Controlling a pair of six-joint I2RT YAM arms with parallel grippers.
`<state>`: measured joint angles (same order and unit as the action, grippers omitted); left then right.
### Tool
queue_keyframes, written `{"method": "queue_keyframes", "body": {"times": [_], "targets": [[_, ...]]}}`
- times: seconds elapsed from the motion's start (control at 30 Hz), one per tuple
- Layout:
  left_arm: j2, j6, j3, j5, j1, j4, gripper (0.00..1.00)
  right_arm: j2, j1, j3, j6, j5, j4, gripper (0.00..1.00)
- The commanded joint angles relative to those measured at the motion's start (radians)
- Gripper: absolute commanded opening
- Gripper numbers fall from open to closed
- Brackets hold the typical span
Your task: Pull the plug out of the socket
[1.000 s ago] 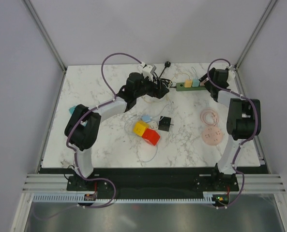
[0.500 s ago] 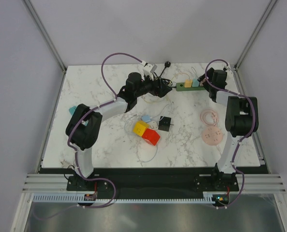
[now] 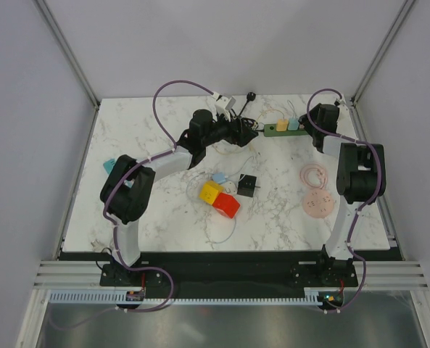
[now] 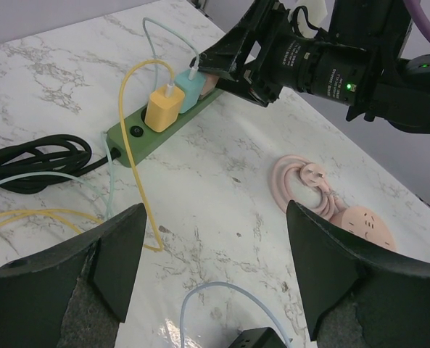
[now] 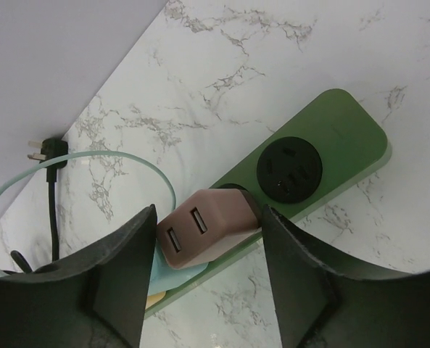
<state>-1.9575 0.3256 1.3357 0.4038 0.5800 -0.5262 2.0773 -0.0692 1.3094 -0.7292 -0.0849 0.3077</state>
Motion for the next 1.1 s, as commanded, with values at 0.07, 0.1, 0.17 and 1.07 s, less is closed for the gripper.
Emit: {"method": "queue_keyframes", "body": {"times": [0.07,0.1,0.17,1.07], "targets": [[-0.015,0.023,0.017,0.027,0.003,-0.047,0.84,0.000,-0.004,-0.018,-0.027,-0.004,0.005,0.57],[-0.017,0.023,0.016,0.029,0.003,-0.047,0.84,-0.005,-0.003,-0.024,-0.032,0.002,0.016,0.57],[-0.018,0.023,0.020,0.032,0.003,-0.046,0.84,-0.017,-0.004,-0.041,-0.042,0.019,0.028,0.54],[-0.049,-0.037,0.111,0.101,0.027,0.052,0.84,-0.188,0.117,-0.159,-0.159,0.036,-0.031,0.47]]}}
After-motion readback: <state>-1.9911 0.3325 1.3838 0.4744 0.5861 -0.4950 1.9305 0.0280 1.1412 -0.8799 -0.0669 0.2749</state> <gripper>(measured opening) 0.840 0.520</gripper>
